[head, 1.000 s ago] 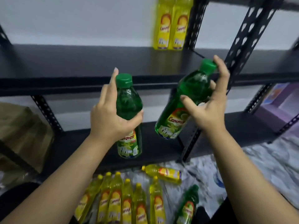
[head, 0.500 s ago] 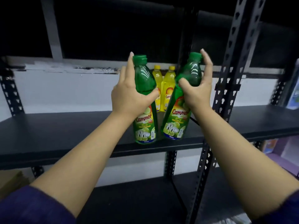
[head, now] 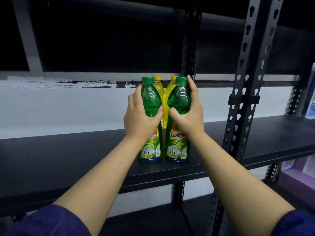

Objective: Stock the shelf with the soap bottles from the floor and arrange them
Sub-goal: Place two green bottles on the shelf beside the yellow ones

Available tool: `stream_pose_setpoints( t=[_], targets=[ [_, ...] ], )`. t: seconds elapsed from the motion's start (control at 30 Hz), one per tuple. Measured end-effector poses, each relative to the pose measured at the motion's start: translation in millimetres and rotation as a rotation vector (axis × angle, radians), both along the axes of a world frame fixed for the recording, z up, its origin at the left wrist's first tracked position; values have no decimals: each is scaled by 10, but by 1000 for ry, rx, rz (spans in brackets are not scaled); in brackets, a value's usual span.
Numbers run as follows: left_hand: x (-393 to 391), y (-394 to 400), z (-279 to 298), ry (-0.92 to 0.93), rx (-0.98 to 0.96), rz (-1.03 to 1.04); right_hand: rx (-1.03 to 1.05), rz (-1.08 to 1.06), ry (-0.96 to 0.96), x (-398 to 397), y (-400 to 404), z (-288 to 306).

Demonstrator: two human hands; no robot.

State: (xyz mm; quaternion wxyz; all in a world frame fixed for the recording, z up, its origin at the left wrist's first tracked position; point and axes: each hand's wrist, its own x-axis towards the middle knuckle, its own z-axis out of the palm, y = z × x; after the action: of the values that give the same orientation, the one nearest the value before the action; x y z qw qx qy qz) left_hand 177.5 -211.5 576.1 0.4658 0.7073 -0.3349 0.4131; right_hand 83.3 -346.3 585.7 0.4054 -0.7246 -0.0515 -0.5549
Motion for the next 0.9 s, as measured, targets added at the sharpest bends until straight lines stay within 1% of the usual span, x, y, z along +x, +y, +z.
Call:
stream_pose_setpoints(
  t=[0.1, 0.2, 0.27, 0.37, 0.5, 0.63, 0.77, 0.9],
  targets=[
    [32, -46, -174, -11, -42, -61, -38, -72, 47, 43, -51, -93],
    [26, -39, -314, -13, 1, -127, -156, -280, 98, -38, -34, -306],
    [24, -22, -366, -11, 40, -174, -232, -368, 114, -85, -7, -475],
    [27, -17, -389, -47, 100, -172, -300, -379, 109, -37, 24, -630],
    [53, -94, -389, -51, 139, -160, -297, -422, 131, 132, -24, -622],
    [170, -193, -402, -50, 138, -125, -342, -534, 314, 288, -283, -611],
    [311, -336, -407, -65, 141, -93, -290, -488, 405, 465, -448, -583],
    [521, -486, -395, -63, 157, -59, -250, -428, 418, 653, -609, -585]
  ],
)
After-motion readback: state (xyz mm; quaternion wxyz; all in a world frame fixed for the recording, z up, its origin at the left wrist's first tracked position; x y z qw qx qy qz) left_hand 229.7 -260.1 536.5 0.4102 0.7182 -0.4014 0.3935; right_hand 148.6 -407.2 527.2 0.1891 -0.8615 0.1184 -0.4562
